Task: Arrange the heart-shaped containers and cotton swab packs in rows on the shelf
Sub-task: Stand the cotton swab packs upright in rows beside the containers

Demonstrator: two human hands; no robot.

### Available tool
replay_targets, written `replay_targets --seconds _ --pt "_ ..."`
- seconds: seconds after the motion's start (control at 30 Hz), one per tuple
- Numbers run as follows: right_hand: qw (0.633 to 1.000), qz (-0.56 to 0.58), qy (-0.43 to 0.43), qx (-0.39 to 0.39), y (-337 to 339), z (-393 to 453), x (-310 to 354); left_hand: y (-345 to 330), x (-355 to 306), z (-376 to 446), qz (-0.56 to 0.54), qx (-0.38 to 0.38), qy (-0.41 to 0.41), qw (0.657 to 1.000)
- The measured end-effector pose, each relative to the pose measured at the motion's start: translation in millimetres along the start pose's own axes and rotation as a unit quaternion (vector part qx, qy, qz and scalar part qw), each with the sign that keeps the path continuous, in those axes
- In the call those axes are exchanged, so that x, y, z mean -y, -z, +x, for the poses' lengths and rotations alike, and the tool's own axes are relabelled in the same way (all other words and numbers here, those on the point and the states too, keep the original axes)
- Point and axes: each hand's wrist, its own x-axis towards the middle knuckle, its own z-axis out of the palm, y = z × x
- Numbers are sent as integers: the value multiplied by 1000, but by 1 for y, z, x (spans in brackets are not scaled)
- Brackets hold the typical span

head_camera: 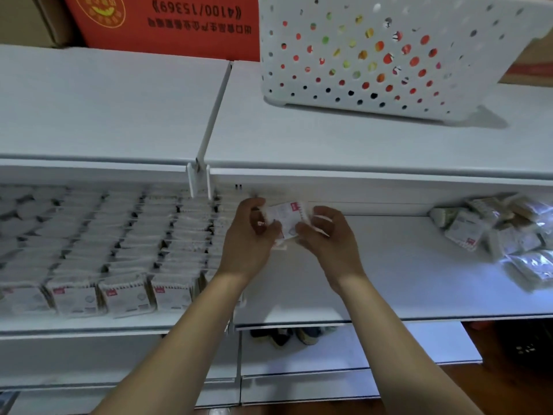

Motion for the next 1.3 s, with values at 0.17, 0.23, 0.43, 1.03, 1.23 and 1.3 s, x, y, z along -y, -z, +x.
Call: replay_targets --seconds 0.17,0.23,0.43,1.03,1.23,1.3 --pt "964 -239 117 -10 7 19 -15 10 10 -3 175 -20 -52 983" --pt "931 -324 165 27 3 28 -22 20 16 -3 274 -24 -81 958" --pt "840 -431 315 97 -20 44 -67 27 49 3 498 103 -99 855" --pt "900 -417 77 104 -37 30 -73 31 41 3 494 95 -104 858" --pt "831 -537 134 48 -8 18 -54 13 27 2 508 114 -124 845" --pt "801 -582 137 22 12 12 -46 -3 19 1 510 117 -131 842"
